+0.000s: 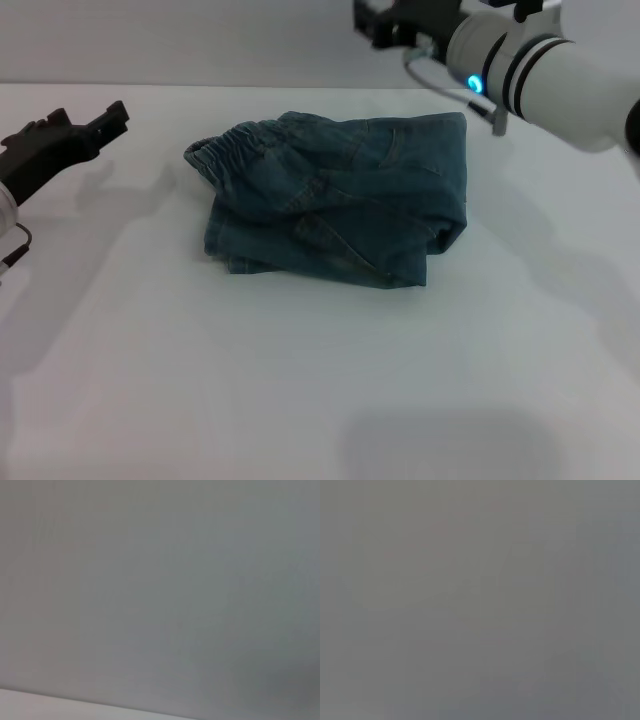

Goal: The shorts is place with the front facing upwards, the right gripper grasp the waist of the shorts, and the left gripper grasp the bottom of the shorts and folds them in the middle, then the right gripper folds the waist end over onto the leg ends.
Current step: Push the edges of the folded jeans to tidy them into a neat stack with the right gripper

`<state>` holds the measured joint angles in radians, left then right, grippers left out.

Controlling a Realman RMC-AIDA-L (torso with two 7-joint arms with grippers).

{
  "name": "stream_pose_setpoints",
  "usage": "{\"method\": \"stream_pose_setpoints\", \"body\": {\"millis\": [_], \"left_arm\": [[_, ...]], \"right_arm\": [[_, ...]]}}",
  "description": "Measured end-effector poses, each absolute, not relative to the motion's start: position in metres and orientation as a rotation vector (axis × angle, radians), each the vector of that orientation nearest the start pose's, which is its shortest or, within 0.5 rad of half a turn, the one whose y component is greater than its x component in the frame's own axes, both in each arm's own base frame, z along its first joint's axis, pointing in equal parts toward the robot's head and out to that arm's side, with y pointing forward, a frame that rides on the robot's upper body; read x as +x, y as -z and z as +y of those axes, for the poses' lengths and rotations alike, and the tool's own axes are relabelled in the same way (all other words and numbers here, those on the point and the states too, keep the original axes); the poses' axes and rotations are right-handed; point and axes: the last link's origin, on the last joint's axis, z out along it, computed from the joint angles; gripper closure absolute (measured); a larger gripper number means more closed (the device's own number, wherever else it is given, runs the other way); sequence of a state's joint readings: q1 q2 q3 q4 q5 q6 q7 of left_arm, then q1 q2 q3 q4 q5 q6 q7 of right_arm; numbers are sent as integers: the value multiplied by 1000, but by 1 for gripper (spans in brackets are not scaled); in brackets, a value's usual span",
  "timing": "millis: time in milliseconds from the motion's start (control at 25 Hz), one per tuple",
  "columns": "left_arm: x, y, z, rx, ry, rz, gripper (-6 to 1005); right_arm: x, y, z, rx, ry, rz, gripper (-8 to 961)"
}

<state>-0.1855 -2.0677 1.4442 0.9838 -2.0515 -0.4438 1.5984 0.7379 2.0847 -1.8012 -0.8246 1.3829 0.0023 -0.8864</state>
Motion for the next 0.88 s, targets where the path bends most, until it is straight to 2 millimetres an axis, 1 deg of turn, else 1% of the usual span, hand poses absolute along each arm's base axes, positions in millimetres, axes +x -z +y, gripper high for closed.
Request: {"method": "stream_pose_setpoints", "body": {"millis": [160,200,240,280,320,360,400,440,480,560,600,640,680,760,880], "left_arm": [[-295,-22,368,-1785,685,-1019,139],[-294,-22,368,-1788,686,-1018,139],[-293,-21,369,-1792,687,-1017,139],[-292,-20,369,-1796,688,-1015,139],[-292,-20,369,-1796,688,-1015,139],[-290,-19,370,-1801,689,-1013,139],[-287,-16,371,-1817,683,-998,139],[-286,-16,371,-1820,681,-992,139],[-286,-16,371,-1822,680,-986,139],[-283,-15,373,-1829,682,-975,139],[-282,-15,374,-1831,683,-970,139],[-281,-15,374,-1832,686,-965,139],[-280,-16,375,-1829,691,-957,139],[-279,-17,376,-1826,695,-946,139],[-276,-19,377,-1822,712,-916,139]], "right_arm": [[122,50,452,-1883,-513,416,475],[121,52,448,-1855,-497,334,475],[117,57,436,-1807,-477,189,476],[117,57,436,-1807,-477,189,476],[114,60,429,-1781,-478,120,476],[111,68,418,-1774,-482,46,477],[111,81,397,-1781,-499,-49,477],[111,81,397,-1781,-499,-49,477],[113,88,387,-1792,-506,-83,477],[120,98,371,-1821,-523,-91,478],[127,103,361,-1837,-540,-63,478],[136,106,348,-1845,-589,3,478],[136,106,348,-1845,-589,3,479],[147,106,332,-1837,-661,73,479],[157,106,314,-1837,-751,137,527]]}}
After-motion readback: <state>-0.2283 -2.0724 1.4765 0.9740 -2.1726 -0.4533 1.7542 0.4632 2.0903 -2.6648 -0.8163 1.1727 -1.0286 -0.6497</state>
